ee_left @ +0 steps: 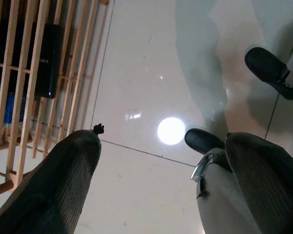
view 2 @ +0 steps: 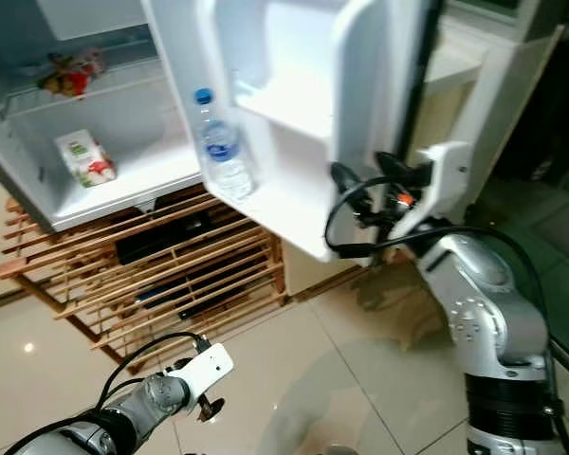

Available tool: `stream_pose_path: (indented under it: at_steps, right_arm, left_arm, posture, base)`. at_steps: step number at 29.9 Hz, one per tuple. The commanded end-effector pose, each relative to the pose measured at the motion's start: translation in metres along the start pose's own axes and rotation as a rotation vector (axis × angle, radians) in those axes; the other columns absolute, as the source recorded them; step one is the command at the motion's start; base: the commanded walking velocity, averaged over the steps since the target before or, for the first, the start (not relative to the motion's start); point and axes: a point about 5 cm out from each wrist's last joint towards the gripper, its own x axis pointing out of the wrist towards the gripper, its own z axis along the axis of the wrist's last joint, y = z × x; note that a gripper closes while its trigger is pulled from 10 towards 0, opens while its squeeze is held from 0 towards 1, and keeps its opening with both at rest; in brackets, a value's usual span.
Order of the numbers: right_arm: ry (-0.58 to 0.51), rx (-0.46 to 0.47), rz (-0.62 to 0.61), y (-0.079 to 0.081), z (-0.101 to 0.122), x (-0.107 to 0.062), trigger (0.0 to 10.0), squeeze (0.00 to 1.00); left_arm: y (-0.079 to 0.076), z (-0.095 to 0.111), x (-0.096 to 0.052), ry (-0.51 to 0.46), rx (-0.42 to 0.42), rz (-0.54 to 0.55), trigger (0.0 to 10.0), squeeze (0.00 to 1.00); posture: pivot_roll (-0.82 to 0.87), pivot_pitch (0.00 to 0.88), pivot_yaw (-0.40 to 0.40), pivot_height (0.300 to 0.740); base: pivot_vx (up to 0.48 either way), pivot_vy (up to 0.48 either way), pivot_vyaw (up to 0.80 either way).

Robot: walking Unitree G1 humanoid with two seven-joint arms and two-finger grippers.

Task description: Restocking fridge

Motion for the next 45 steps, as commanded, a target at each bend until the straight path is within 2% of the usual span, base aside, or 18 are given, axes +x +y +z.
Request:
stream_pose_path:
  at_steps: [1,5,9,13,14,15,17,18,19,24,26,28,29,30,33,40,43,45]
  right_arm:
    - [0.01,0.013,0.001,-0.001,0.0,-0.003,10.0,0.67]
    - [0.013,0.047,0.131,0.007,0.005,-0.017,10.0,0.68]
    - [0.064,0.029,0.158,0.005,0.004,-0.03,10.0,0.68]
    - [-0.045,0.044,0.135,-0.001,0.03,-0.032,10.0,0.68]
    - [-0.126,0.05,0.101,-0.008,0.047,-0.032,10.0,0.68]
    - [-0.261,0.056,0.004,-0.025,0.076,-0.033,10.0,0.67]
    - [-0.294,0.04,-0.05,-0.033,0.083,-0.033,10.0,0.67]
    - [-0.309,-0.076,-0.242,-0.052,0.092,-0.03,10.0,0.68]
    - [-0.319,-0.114,-0.307,-0.058,0.096,-0.029,10.0,0.68]
    - [-0.375,-0.203,-0.283,-0.048,0.111,-0.025,10.0,0.7]
    - [-0.383,-0.228,-0.315,-0.052,0.114,-0.024,10.0,0.69]
    - [-0.391,-0.279,-0.453,-0.071,0.116,-0.023,10.0,0.68]
    - [-0.391,-0.279,-0.453,-0.071,0.116,-0.023,10.0,0.68]
    - [-0.358,-0.362,-0.6,-0.088,0.111,-0.023,10.0,0.67]
    - [-0.318,-0.439,-0.704,-0.098,0.105,-0.022,10.0,0.67]
    - [-0.259,-0.634,-0.807,-0.09,0.092,-0.003,10.0,0.66]
    - [-0.227,-0.761,-0.883,-0.085,0.084,0.017,10.0,0.67]
    - [-0.152,-0.812,-0.903,-0.086,0.073,0.032,10.0,0.67]
  left_arm:
    - [0.004,0.0,-0.001,0.008,0.006,0.02,10.0,0.0]
    - [0.003,0.002,0.0,0.0,0.005,0.015,10.0,0.0]
    - [0.004,0.004,0.0,-0.004,0.007,0.014,10.0,0.0]
    - [0.005,0.004,0.0,-0.003,0.01,0.015,10.0,0.0]
    - [0.005,0.004,0.0,-0.002,0.014,0.016,10.0,0.0]
    - [0.006,0.004,-0.001,-0.001,0.024,0.017,10.0,0.0]
    - [0.006,0.004,-0.001,0.0,0.027,0.017,10.0,0.0]
    - [0.005,0.003,-0.001,0.001,0.027,0.016,10.0,0.0]
    - [0.005,0.002,-0.001,0.002,0.026,0.015,10.0,0.0]
    - [0.002,-0.003,-0.001,0.015,0.01,0.012,10.0,0.0]
    - [0.001,-0.006,-0.001,0.021,0.007,0.01,10.0,0.0]
    - [-0.002,-0.012,-0.001,0.037,0.007,-0.002,10.0,0.0]
    - [-0.002,-0.012,-0.001,0.037,0.007,-0.002,10.0,0.0]
    - [-0.004,-0.018,-0.002,0.052,0.016,-0.013,10.0,0.0]
    - [-0.005,-0.025,-0.003,0.07,0.026,-0.021,10.0,0.0]
    - [-0.011,-0.051,-0.008,0.127,0.019,-0.04,10.0,0.0]
    - [-0.012,-0.06,-0.01,0.151,0.034,-0.056,10.0,0.0]
    - [-0.012,-0.063,-0.011,0.159,0.043,-0.065,10.0,0.0]
  posture:
    - [-0.14,0.0,0.103,0.74]
    - [-0.15,0.0,0.104,0.74]
    - [-0.15,0.0,0.104,0.74]
    - [-0.15,0.0,0.111,0.74]
    - [-0.15,0.0,0.117,0.74]
    - [-0.14,0.0,0.117,0.74]
    - [-0.14,0.0,0.117,0.74]
    - [-0.14,0.0,0.11,0.74]
    - [-0.13,0.0,0.107,0.74]
    - [-0.1,0.0,0.092,0.74]
    - [-0.1,0.0,0.096,0.74]
    - [-0.09,0.0,0.102,0.74]
    - [-0.09,0.0,0.102,0.74]
    - [-0.06,0.0,0.111,0.74]
    - [-0.04,0.008,0.12,0.74]
    - [0.04,0.075,0.154,0.74]
    - [0.07,0.099,0.175,0.74]
    - [0.07,0.11,0.19,0.74]
  base:
    - [0.0,0.0,0.0]
    - [0.0,0.0,0.0]
    - [0.0,0.0,0.0]
    - [0.0,0.0,0.0]
    - [0.0,0.0,0.0]
    - [0.0,0.0,0.0]
    - [0.0,0.0,0.0]
    - [0.0,0.0,0.0]
    - [0.0,0.0,0.0]
    - [0.0,0.0,0.0]
    - [0.0,0.0,0.0]
    - [0.0,0.0,0.0]
    - [0.0,0.0,0.0]
    - [0.0,0.0,0.0]
    - [0.0,0.0,0.0]
    - [0.0,0.0,0.0]
    - [0.0,0.0,0.0]
    - [0.0,0.0,0.0]
